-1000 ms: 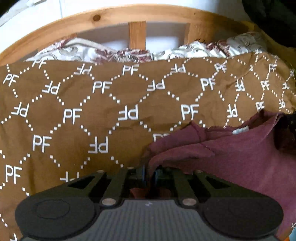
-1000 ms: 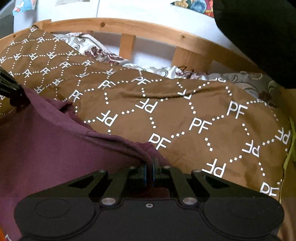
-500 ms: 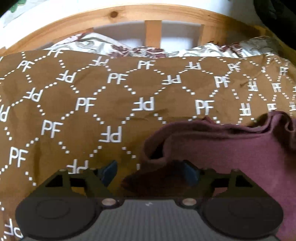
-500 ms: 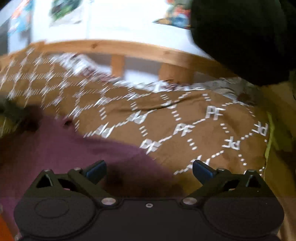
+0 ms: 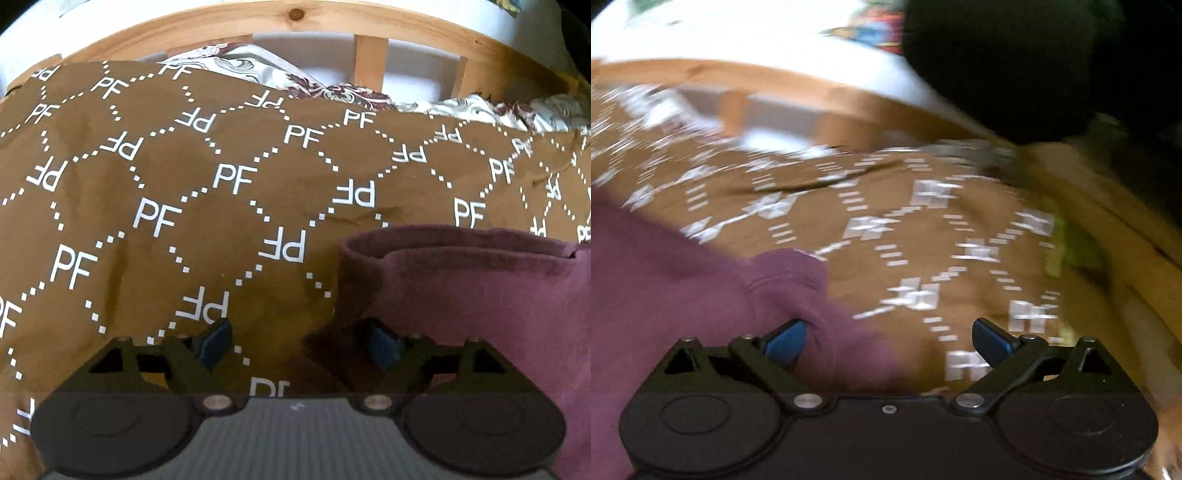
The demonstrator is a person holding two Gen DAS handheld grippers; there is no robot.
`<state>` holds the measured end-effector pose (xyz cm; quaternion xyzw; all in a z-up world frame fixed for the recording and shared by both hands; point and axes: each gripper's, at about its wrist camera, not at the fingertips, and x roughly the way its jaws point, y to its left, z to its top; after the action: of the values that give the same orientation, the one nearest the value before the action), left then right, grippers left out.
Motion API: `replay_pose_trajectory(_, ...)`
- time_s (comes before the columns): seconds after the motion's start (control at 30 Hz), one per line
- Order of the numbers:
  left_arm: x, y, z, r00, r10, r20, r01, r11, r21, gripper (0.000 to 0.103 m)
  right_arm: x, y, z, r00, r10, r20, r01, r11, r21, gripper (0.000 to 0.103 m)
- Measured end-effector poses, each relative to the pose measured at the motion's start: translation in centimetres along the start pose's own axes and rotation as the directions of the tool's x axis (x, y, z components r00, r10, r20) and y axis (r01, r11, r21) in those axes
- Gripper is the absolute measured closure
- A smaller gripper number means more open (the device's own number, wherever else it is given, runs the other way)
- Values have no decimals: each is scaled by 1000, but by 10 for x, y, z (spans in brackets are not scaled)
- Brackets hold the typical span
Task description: Fold small clothes
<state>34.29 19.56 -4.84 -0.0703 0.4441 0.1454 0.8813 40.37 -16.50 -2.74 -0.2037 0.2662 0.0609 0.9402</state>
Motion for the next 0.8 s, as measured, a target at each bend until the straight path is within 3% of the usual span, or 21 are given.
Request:
replay_pose_trajectory(0.17,-11,11,5,998,-16,63,19,999,-43,17,5,-29,-4,998,-36,-57,43,991,130,7)
replay_pose_trajectory(0.27,-10,14,8,999,-1,52,4,998,-55,15,-13,-31,-12,998,-34,-49,43,980,196,7)
replay_pose_trajectory(0.37,-9,12,5,999,-10,35,11,999,-47,15,-23,-19,-22,998,40,-56,-31,987,160,3)
replay_pose_trajectory(0.47,-16,9,-3,995,-86,50,89,995,-43,7,-20,-16,-36,990,93,-108,-77,987,139,3)
replay_pose_trajectory(0.57,-29,1,-13,990,-112,89,114,993,-21,0,-23,-22,-44,993,88,-82,-74,984,160,3)
replay_pose_trajectory(0.8,-55,-3,-26,988,-111,107,113,994,-10,0,-37,-29,-47,1000,16,-26,-11,985,173,1)
